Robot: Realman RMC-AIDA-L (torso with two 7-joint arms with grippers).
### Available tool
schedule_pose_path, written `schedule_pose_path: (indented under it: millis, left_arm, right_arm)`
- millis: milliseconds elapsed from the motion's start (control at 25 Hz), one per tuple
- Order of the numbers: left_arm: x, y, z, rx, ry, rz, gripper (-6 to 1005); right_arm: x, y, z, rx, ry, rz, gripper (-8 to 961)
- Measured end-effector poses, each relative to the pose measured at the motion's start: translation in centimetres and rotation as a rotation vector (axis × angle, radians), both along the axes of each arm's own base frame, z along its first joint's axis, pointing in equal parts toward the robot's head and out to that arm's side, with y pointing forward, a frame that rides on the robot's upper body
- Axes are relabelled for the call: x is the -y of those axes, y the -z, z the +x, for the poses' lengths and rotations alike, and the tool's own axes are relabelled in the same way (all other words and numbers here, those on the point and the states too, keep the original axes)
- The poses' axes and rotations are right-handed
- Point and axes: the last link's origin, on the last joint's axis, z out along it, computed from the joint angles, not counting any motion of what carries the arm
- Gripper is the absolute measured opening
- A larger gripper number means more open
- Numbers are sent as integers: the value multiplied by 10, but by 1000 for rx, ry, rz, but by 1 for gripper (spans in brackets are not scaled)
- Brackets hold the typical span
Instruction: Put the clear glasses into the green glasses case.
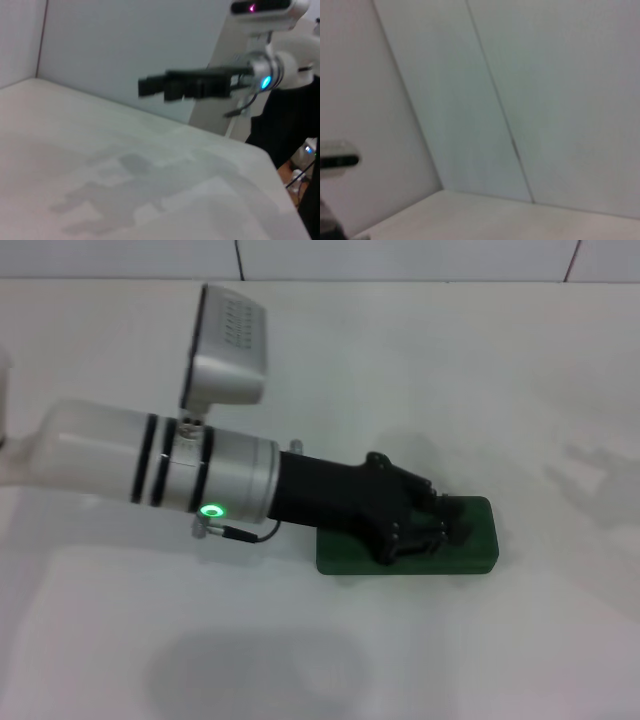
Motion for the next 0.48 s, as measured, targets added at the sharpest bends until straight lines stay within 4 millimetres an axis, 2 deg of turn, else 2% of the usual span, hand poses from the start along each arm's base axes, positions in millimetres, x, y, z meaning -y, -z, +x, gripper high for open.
schedule_pose_path:
  millis: [80, 280, 320, 360, 480]
  left_arm:
    - [2, -10, -3, 29, 13, 10, 178]
    - [12, -48, -22, 168, 96, 89, 352]
    - [11, -61, -27, 203, 82, 123, 370]
    - [11, -61, -27, 203, 82, 123, 389]
    - [10, -79, -36, 219, 7, 113, 444]
  right_arm:
    - [2, 7, -2, 21, -30, -32, 473]
    - [8, 20, -12, 50, -127, -76, 476]
    - [8, 23, -13, 54, -137, -90, 476]
    - [8, 28, -16, 62, -156, -114, 477]
    - [10, 44, -25, 86, -225, -171, 478]
